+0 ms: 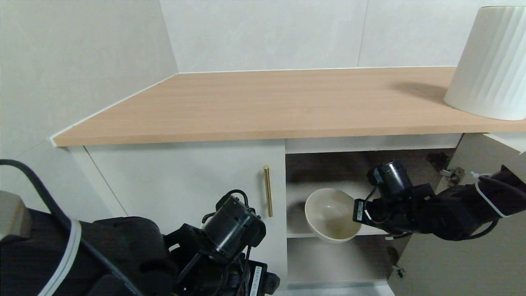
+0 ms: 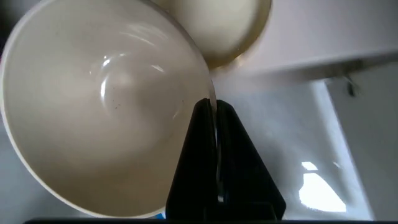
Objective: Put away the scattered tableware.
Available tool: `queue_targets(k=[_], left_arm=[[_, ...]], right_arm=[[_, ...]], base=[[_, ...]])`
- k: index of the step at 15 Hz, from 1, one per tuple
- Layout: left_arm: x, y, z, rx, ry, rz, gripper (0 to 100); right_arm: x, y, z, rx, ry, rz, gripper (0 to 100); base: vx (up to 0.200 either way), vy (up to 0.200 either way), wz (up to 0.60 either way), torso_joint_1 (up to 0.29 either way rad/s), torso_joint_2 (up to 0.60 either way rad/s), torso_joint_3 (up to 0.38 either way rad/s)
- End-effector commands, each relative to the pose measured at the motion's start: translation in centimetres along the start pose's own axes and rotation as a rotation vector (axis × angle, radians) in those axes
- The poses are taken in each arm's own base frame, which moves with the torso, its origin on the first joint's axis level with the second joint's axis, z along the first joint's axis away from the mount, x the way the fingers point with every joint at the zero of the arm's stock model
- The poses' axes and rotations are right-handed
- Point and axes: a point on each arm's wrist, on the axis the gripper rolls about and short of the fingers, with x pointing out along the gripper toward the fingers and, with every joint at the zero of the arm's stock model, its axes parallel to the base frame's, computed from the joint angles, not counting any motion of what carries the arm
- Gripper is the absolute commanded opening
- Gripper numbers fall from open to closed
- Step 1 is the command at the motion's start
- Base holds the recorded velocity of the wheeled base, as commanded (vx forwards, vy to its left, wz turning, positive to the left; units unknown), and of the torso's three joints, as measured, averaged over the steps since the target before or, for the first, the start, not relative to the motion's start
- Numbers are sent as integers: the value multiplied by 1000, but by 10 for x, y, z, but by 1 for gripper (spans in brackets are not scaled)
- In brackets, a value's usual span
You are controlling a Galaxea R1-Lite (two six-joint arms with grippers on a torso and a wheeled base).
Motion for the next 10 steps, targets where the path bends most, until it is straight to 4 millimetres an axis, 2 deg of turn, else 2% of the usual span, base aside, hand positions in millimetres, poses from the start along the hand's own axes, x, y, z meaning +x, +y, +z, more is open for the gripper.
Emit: queue_targets(k=[1, 6, 10], left_arm=[[0, 0, 0, 0, 0, 1, 100], [0, 0, 0, -2, 0, 2, 100], [0, 0, 0, -2, 0, 2, 100]], right_arm=[[13, -5, 2, 29, -17, -27, 0], [32, -13, 15, 125, -101, -85, 0], [49, -18, 16, 134, -123, -152, 0]], base=[[0, 0, 0, 0, 0, 0], [0, 0, 0, 0, 0, 0], [0, 0, 0, 0, 0, 0]])
